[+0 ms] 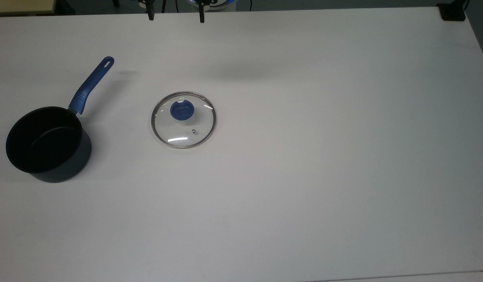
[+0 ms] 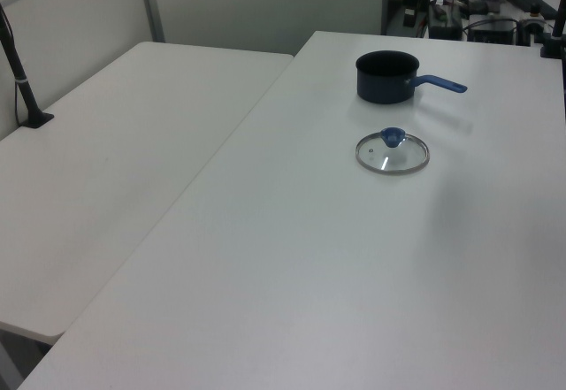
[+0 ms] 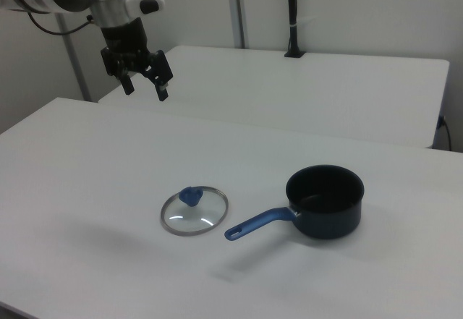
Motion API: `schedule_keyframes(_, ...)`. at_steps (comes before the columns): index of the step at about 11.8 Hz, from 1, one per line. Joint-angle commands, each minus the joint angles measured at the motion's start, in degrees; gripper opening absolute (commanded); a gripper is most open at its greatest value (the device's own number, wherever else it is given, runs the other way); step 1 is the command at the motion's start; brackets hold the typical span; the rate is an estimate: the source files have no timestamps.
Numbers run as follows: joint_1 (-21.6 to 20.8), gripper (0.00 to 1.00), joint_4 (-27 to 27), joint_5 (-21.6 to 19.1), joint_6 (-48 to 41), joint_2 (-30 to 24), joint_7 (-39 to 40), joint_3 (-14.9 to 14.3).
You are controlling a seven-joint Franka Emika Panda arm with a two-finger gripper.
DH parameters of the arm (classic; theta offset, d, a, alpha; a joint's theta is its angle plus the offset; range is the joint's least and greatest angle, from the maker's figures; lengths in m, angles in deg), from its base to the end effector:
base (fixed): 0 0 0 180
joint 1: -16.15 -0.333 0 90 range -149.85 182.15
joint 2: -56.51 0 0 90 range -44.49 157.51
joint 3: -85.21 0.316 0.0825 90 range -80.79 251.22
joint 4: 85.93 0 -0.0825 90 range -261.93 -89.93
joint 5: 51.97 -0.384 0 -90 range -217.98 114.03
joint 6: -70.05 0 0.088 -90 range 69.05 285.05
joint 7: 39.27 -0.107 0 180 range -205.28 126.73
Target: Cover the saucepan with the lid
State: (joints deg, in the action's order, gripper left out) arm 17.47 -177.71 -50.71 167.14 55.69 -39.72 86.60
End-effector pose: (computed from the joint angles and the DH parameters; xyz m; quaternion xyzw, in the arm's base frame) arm 0.5622 -0.0013 0.6292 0.9985 -0.0025 0.0535 0.0109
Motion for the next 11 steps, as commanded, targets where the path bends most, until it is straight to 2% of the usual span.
schedule_keyframes(1,-1.1,1.0,-0.6,-0.3,-1.3,-0.7,0.9,-0.6)
schedule_keyframes(6,-0.5,1.0,-0.5,-0.3,-1.9,-0.8,1.9,-0.9)
schedule_keyframes(7,-0.4,1.0,-0.5,-0.3,-2.5,-0.8,4.0,-1.0)
schedule_keyframes(8,-0.1,1.0,-0.7,0.0,-4.5,-0.8,9.4,-1.1)
schedule_keyframes(9,0.8,1.0,-1.3,1.5,-7.3,-0.8,18.7,-1.1)
schedule_keyframes(10,1.2,1.0,-2.7,3.9,-7.2,-0.4,22.6,-1.1)
schedule_keyframes(11,1.7,1.0,-4.3,4.7,-5.5,0.6,19.8,-1.1)
